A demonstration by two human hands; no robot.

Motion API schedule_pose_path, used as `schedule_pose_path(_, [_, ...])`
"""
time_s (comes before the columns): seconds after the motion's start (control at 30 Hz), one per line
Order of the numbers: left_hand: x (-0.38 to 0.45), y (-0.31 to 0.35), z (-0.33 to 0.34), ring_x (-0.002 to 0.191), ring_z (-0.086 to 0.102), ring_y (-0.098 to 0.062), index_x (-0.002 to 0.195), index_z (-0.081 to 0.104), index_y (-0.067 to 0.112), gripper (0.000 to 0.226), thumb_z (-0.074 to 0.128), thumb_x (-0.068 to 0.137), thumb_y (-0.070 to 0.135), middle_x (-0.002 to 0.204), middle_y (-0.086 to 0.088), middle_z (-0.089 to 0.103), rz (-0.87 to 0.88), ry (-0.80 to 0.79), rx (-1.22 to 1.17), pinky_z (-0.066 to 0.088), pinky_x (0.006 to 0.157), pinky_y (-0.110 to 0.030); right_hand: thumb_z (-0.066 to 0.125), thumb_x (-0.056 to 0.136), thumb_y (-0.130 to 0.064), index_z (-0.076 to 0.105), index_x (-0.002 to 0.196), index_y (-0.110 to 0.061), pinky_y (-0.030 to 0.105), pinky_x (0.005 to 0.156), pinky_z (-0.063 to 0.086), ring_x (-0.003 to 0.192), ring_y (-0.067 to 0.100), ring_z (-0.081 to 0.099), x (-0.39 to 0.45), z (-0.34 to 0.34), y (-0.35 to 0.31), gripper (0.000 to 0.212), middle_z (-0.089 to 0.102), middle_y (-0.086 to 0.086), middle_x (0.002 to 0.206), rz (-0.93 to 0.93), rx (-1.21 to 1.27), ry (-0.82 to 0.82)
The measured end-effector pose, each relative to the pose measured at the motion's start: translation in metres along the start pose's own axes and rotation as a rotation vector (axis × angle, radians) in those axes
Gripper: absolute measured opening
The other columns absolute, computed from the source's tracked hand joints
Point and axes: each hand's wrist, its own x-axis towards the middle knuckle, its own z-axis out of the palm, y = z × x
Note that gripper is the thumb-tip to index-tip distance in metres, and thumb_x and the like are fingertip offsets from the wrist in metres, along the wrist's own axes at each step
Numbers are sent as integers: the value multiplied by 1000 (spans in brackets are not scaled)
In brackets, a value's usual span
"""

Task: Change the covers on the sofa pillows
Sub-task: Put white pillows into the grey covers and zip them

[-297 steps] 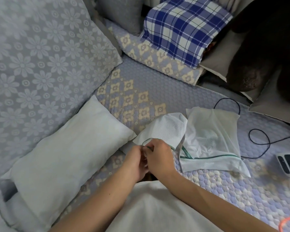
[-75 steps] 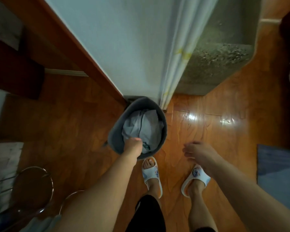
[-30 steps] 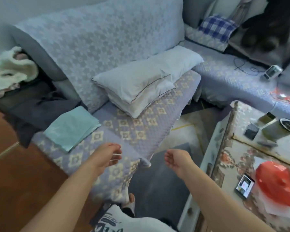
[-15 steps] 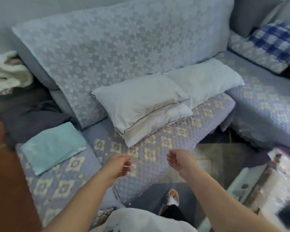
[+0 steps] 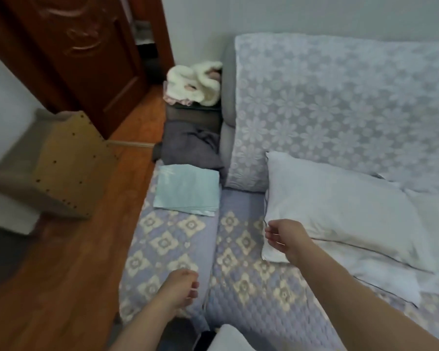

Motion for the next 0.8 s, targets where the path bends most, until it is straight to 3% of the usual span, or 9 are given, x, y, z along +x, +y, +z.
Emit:
schedule_pose_path(0.1, [46,34,-29,67,58,-23,97,61,7,12,52,96,16,88,-12,60,-8,61,-24,46,61,-30,58,92,-7,66,93,-5,29,66,54,60,17,60,19,36,-17,8,65,12,82,-20,-133,-13])
schedule_pose_path(0.2, [102,78,-45,57,52,-23,82,59,5,16,54,97,10,77,-15,54,-24,101,-203,43,55,-26,56,93,-6,63,91,-5,27,57,47,57,19,58,40,65,-19,7,64,13,80,-24,-260,-41])
schedule_pose_path(0.3, [169,111,-55,55,44,-21,99,60,3,14,57,99,16,70,-13,50,-44,120,-491,43,45,-22,54,96,-7,61,88,-4,27,55,44,55,20,56,68,87,-10,11,64,9,70,19,-374,-22])
schedule_pose_path(0.43, [263,148,-61,70,60,-19,127,61,12,39,69,94,32,100,-8,68,-26,160,-883,47,53,-26,52,95,-5,60,84,-5,31,59,45,55,21,55,111,104,-12,14,62,9,66,63,-527,3])
schedule_pose_path(0.53, [286,169,-67,81,68,-23,118,62,16,25,67,94,10,105,-5,69,30,256,-1005,59,61,-41,50,95,-3,59,81,-5,29,56,42,54,21,54,141,117,-34,17,60,12,67,40,-619,22])
schedule_pose_path(0.6, [293,145,-77,88,71,-28,114,67,18,35,65,83,1,107,-4,72,52,357,-952,60,78,-53,50,96,-1,56,80,-5,28,52,40,51,21,52,161,135,-38,17,58,15,67,61,-761,21])
schedule_pose_path(0.67, [294,88,-92,97,73,-32,116,68,11,44,67,72,12,109,-5,75,4,478,-831,58,84,-59,48,97,-2,59,83,-3,30,55,44,60,23,57,180,160,-40,18,58,14,73,66,-934,8])
schedule_pose_path(0.77, [260,-1,-122,109,68,-36,118,63,3,41,64,81,21,116,-13,69,-209,542,-659,56,89,-53,40,101,-6,61,93,1,36,80,49,97,31,60,204,200,-52,24,58,16,91,-187,-1426,-134])
schedule_pose_path(0.8, [245,-17,-132,108,67,-37,120,62,4,43,64,83,25,118,-16,68,-265,546,-610,57,91,-52,38,102,-9,62,104,0,36,91,47,109,32,57,211,217,-61,26,61,17,106,-271,-1470,-148])
